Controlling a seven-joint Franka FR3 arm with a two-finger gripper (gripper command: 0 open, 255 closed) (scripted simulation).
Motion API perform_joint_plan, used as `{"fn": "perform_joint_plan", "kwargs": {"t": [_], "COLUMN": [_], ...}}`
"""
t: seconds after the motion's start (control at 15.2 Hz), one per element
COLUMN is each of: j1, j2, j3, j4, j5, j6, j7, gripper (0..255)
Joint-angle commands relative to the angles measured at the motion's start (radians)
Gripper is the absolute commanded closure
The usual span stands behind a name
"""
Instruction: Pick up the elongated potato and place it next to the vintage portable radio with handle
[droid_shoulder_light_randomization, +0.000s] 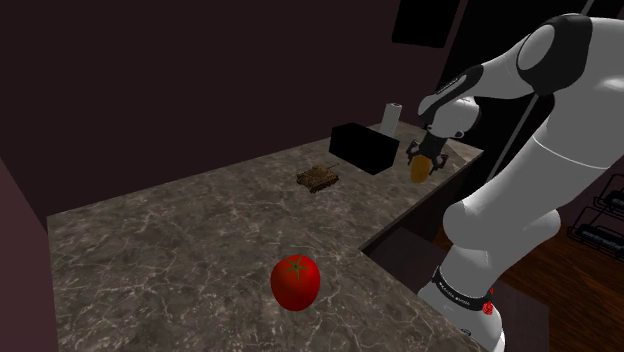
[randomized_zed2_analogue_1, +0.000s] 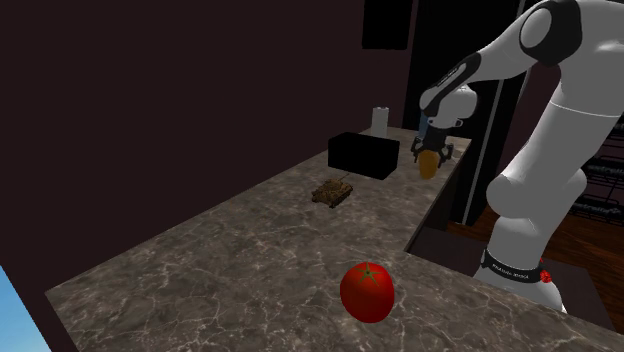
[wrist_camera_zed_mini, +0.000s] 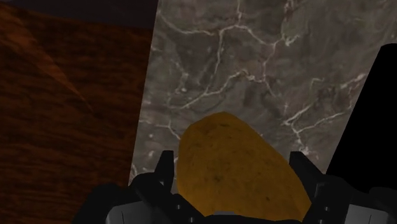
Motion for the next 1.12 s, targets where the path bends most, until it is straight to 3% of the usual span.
{"fn": "perform_joint_plan", "kwargs": {"t": [0.0,0.26,0.53,1.06], "j1": [0.003,-0.001,-0.013,-0.014], "j2": [0.012,0.005,-0.080,-0.080], "j3": [0.002,-0.001,0.007,0.007], "j4": [-0.010,-0.016,0.040,0.040], "j5": [0.002,-0.002,-0.044,-0.044], "j6": [-0.003,-0.004,-0.140,-0.140], "j7": [0.002,-0.002,0.029,0.029], "gripper": [0,0,0,0]}}
